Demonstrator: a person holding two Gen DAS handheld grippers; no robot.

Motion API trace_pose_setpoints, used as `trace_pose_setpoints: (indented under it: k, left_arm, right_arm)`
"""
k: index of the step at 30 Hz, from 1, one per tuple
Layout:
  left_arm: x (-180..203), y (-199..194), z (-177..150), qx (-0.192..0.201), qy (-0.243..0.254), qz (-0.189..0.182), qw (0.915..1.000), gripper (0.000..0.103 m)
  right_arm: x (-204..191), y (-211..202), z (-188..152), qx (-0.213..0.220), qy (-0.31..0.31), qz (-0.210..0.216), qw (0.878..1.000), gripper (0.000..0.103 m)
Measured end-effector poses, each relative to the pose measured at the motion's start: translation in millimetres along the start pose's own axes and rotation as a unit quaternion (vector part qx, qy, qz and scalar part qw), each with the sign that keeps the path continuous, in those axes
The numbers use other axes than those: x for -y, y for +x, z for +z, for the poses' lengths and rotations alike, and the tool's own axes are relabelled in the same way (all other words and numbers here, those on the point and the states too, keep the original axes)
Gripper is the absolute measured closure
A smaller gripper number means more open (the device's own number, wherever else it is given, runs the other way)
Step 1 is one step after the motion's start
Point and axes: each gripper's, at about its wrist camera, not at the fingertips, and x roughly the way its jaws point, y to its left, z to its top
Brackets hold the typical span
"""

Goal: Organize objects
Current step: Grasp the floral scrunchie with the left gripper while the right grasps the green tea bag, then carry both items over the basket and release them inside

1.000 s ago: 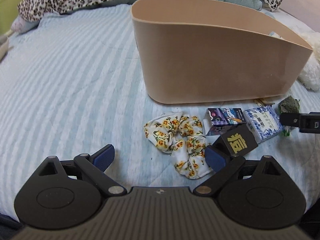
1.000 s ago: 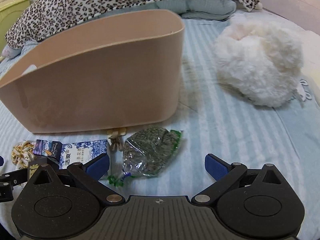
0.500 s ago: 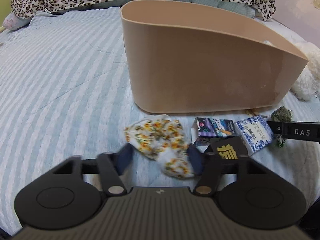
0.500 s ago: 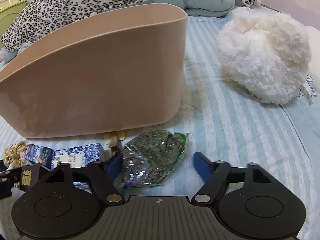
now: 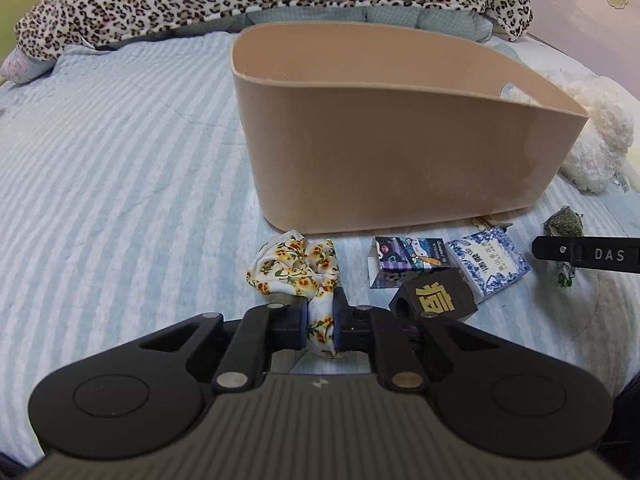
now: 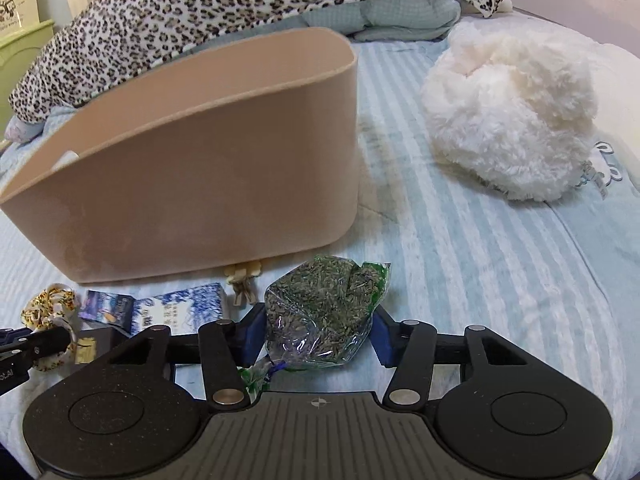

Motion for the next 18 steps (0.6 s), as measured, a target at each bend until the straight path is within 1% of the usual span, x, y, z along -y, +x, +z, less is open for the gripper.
trace_pose_setpoints:
  k: [4, 5, 7, 8, 10, 14, 15, 16, 18]
  left_arm:
    - [0.9, -20.0, 4.9, 0.017, -0.002, 0.007, 0.9998, 0.090]
    - [1.1, -26.0, 6.3, 0.023, -0.003, 0.005, 0.9997, 0.090]
    - [1.2, -37.5, 11.3, 0.038, -0.006, 0.003, 0.9993, 0.090]
    - [1.6, -43.2, 14.1, 0.046, -0.006, 0.002, 0.9989, 0.090]
    - [3.0, -54.3, 21.0, 0.063, -0.006, 0.001, 0.9980, 0.090]
    - [7.5, -75.2, 38.0, 0.099, 0.000, 0.002, 0.9951, 0.090]
    - [8.6, -79.4, 43.2, 0.108, 0.003, 0.003, 0.9942, 0.090]
    - [10.8, -82.3, 49.0, 0.115, 0.006, 0.005, 0.9933, 0.090]
    - [14.2, -85.5, 60.8, 0.128, 0.012, 0.007, 0.9917, 0.090]
  right_arm:
    - [-0.5, -18.9, -2.0, 0.017, 0.004, 0.010, 1.000, 0.053]
    - [-0.8, -30.4, -2.7, 0.029, 0.008, 0.015, 0.999, 0.053]
    - [-1.1, -35.1, -1.7, 0.036, 0.009, 0.017, 0.999, 0.053]
    - [-1.6, -47.4, 2.4, 0.051, 0.010, 0.024, 0.998, 0.053]
    - [-1.5, -52.4, 4.9, 0.058, 0.008, 0.026, 0.998, 0.053]
    - [-0.6, -73.3, 24.5, 0.090, 0.004, 0.035, 0.995, 0.053]
    - [-0.6, -82.8, 37.5, 0.109, 0.004, 0.041, 0.993, 0.053]
    - [-0.6, -82.8, 37.5, 0.109, 0.004, 0.041, 0.993, 0.053]
    - [-1.5, -89.4, 48.9, 0.126, 0.001, 0.046, 0.991, 0.053]
